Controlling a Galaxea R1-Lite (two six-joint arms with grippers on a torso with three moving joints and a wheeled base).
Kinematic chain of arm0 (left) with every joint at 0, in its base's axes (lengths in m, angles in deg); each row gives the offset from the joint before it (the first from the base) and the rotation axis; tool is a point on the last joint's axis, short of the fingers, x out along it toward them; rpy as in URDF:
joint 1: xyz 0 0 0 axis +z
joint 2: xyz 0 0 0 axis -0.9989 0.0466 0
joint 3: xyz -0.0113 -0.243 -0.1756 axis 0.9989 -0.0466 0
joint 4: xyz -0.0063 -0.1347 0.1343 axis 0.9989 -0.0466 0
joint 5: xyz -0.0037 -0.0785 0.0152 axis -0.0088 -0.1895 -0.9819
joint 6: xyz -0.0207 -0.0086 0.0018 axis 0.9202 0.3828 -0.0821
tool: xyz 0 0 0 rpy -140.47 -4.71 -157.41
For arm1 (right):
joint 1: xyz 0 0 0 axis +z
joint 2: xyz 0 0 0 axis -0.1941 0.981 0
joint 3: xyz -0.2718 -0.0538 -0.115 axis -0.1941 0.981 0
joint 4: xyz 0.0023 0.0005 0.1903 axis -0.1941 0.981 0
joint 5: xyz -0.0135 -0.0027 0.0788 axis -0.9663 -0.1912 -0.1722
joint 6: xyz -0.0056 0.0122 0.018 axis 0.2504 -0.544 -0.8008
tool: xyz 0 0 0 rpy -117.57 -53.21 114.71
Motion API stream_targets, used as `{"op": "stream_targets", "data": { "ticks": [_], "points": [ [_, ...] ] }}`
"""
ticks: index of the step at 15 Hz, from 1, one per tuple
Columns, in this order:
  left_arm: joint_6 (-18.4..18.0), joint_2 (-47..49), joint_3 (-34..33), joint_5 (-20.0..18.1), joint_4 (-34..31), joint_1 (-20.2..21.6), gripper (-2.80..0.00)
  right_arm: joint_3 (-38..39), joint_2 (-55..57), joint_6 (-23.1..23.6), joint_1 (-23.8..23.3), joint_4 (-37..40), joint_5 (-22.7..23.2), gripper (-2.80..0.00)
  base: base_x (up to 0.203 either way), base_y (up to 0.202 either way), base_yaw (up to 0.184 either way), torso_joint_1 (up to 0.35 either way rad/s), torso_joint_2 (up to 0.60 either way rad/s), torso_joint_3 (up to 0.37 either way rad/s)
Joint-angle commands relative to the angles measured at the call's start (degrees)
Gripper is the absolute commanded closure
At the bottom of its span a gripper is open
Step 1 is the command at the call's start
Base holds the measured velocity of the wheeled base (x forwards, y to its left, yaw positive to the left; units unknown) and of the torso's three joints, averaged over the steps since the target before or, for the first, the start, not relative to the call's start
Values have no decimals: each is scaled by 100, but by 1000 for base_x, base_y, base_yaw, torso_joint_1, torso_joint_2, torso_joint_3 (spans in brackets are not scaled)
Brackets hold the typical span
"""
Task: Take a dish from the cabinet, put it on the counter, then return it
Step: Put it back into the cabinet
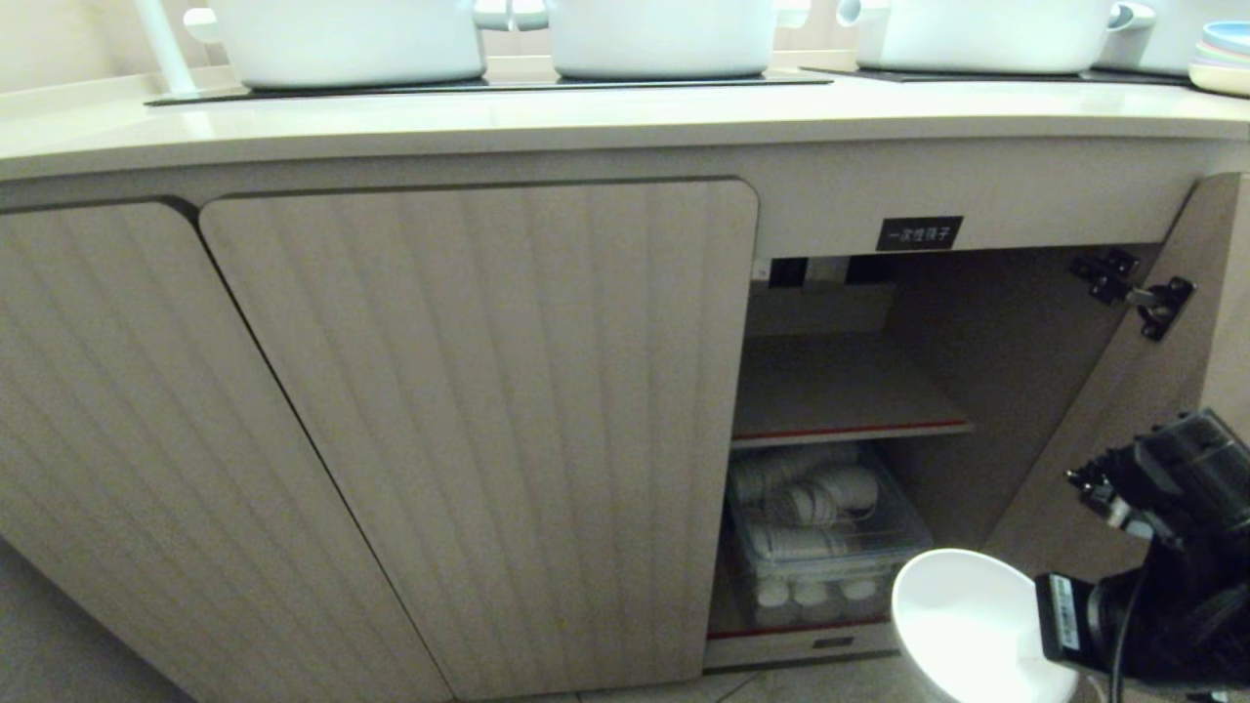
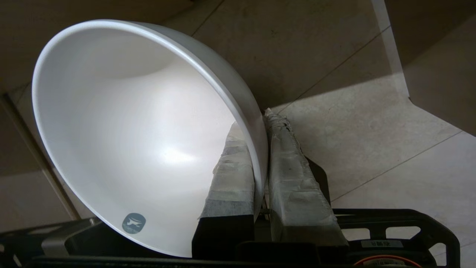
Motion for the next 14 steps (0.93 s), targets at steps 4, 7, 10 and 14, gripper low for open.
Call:
{"op": "stream_targets", "data": {
  "ticks": [4,7,10,14],
  "points": [
    [-5,-2,0,2,4,0,0,-83,464,-501,-20,-241,-38,0,0,0,0,0,0,0],
    [1,-2,0,0,-5,0,0,-144,565,-668,-48,-268,-64,0,0,0,0,0,0,0],
    [1,-2,0,0,4,0,0,-204,776,-659,-124,-600,-104,0,0,0,0,0,0,0],
    [1,-2,0,0,3,0,0,-487,947,-646,-152,-671,-174,0,0,0,0,0,0,0]
  ]
}}
